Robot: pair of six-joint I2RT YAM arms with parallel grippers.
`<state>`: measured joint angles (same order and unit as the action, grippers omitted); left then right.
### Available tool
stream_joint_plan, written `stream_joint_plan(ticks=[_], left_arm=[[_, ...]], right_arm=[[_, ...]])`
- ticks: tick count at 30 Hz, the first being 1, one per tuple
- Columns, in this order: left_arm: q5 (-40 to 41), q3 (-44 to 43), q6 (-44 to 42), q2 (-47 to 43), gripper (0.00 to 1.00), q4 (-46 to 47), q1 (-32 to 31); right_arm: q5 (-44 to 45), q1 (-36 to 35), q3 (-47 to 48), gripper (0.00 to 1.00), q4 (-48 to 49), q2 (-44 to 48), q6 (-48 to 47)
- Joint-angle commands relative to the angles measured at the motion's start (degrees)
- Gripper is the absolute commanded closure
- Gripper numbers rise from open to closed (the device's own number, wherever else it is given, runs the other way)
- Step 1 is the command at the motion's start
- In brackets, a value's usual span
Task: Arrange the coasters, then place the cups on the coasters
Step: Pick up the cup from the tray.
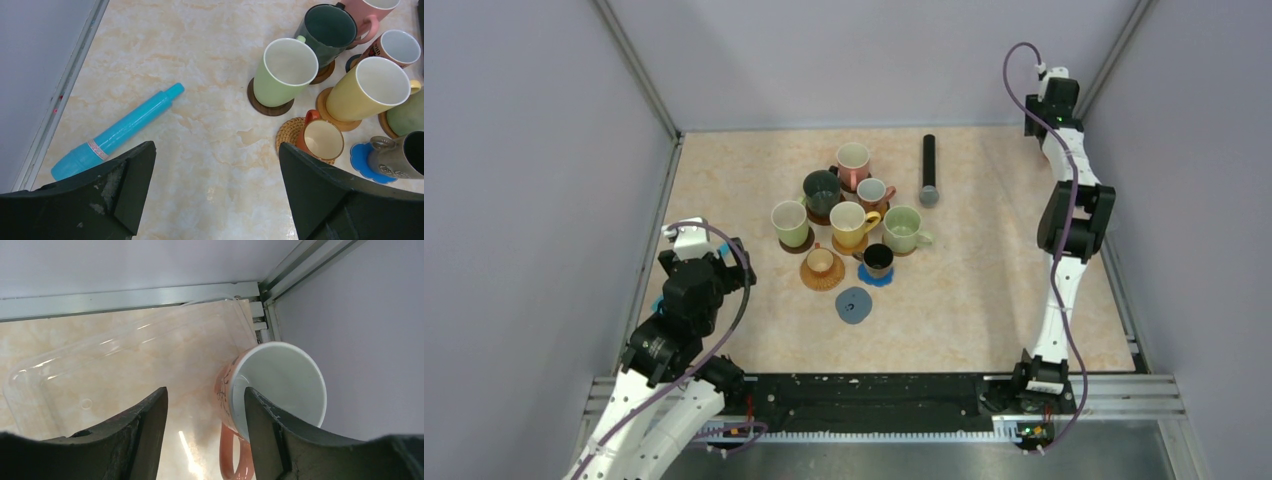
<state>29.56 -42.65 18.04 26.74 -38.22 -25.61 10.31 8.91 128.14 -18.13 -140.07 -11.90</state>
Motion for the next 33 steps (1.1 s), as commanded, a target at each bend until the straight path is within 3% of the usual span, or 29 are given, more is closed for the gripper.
stream_joint_plan(ticks=[1, 11, 21, 28, 33], left_arm=[[-0.13, -1.31, -0.24, -0.45, 0.01, 1.74, 0.01], [-0.22, -1.28, -0.03, -1.16, 0.01, 1.58, 0.02], [-1.57, -0.95, -0.37, -1.54, 0.01, 2.31, -0.04], [-0.62, -1.07, 0.34, -2.36, 0.01, 1.93, 0.01], [-0.42, -0.81, 0.06, -3.21, 0.01, 2.39, -0.01]], right_arm=[[-1.98, 0.58, -0.94, 0.44, 1.35, 1.2, 0.74], [-0.89, 0.59, -2.99, 0.5, 1.25, 1.64, -0.41], [-3.55, 0.59, -4.69, 1.0, 3.09, 6.26, -3.99], [-5.52, 0.09, -8.57, 1.0, 3.75, 13.39, -2.73], [-7.05, -0.36, -17.04, 1.0, 6.11, 21.12, -0.37]])
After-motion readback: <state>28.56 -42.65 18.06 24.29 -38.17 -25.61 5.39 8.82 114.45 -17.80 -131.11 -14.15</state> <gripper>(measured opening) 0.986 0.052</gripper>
